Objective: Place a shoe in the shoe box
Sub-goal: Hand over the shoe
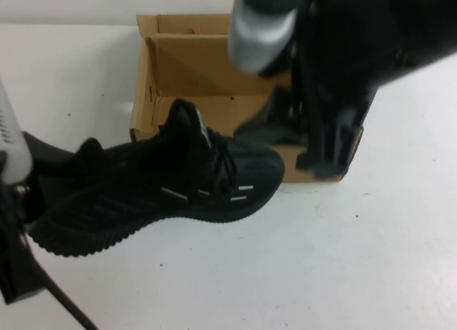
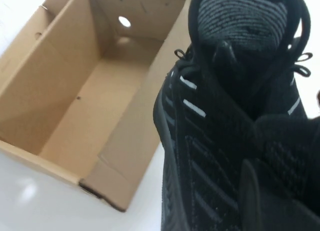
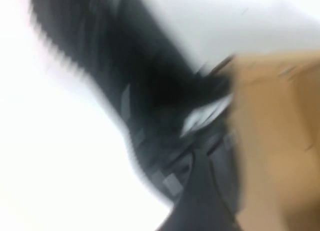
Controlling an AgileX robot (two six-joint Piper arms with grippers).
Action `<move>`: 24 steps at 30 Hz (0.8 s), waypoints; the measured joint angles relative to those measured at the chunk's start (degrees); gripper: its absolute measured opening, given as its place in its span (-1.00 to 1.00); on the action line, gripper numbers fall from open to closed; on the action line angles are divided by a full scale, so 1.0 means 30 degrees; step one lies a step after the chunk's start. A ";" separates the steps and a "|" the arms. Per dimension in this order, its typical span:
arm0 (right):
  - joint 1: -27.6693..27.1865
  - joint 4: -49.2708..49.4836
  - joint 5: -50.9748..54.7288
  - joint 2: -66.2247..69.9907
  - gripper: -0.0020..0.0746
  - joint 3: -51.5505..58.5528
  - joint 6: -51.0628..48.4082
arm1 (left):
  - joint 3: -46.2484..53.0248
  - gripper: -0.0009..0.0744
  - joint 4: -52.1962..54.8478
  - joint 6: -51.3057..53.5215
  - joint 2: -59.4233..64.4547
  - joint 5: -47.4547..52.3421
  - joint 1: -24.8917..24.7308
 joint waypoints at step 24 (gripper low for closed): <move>0.0000 0.4696 -0.0070 0.0181 0.75 0.2788 -0.0156 | -0.0736 -0.85 -0.7819 0.5787 0.1165 0.7564 0.5115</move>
